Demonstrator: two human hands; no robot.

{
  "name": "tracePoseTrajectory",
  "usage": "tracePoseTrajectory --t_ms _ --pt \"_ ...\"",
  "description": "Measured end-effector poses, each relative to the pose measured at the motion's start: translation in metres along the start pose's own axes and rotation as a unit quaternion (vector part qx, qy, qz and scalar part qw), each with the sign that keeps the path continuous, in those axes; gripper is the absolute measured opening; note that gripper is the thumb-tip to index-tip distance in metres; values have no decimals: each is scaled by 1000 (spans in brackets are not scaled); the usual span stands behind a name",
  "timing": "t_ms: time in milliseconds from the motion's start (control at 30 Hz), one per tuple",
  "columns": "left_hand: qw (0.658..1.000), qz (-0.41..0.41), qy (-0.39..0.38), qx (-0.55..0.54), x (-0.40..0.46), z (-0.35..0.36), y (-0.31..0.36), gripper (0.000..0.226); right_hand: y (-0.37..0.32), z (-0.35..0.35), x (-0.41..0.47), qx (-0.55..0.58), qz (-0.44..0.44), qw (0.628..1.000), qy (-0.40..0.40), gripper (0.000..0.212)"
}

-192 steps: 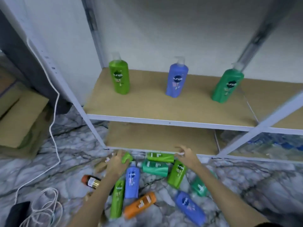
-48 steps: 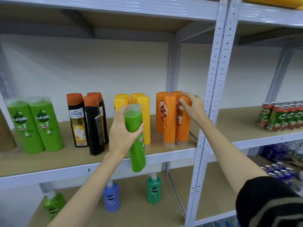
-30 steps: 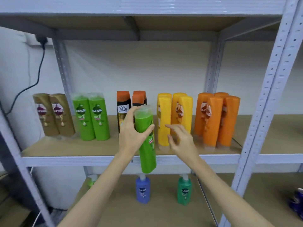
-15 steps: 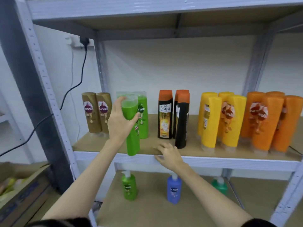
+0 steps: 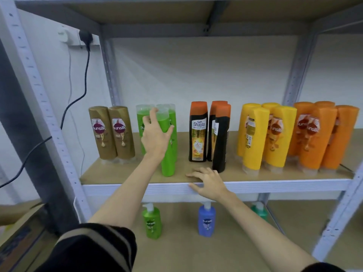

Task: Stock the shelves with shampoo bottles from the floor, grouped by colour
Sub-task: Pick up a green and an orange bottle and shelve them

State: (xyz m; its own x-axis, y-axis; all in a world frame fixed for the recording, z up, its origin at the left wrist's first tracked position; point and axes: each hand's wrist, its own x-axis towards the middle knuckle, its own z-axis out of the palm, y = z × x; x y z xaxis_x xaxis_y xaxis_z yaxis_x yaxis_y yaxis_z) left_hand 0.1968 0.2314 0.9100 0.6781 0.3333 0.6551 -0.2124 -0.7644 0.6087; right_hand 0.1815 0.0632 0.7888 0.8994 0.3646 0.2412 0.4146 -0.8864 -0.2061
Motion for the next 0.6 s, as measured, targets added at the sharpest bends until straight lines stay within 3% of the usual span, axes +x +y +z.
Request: tracePoseTrajectory --t_ms 433,600 --pt "997 1 -79 -10 -14 -1 -6 102 -5 1 -2 19 19 1000 -9 41" --pt "995 -10 -102 -5 -26 -7 -22 99 -9 -2 -1 30 35 999 -29 41"
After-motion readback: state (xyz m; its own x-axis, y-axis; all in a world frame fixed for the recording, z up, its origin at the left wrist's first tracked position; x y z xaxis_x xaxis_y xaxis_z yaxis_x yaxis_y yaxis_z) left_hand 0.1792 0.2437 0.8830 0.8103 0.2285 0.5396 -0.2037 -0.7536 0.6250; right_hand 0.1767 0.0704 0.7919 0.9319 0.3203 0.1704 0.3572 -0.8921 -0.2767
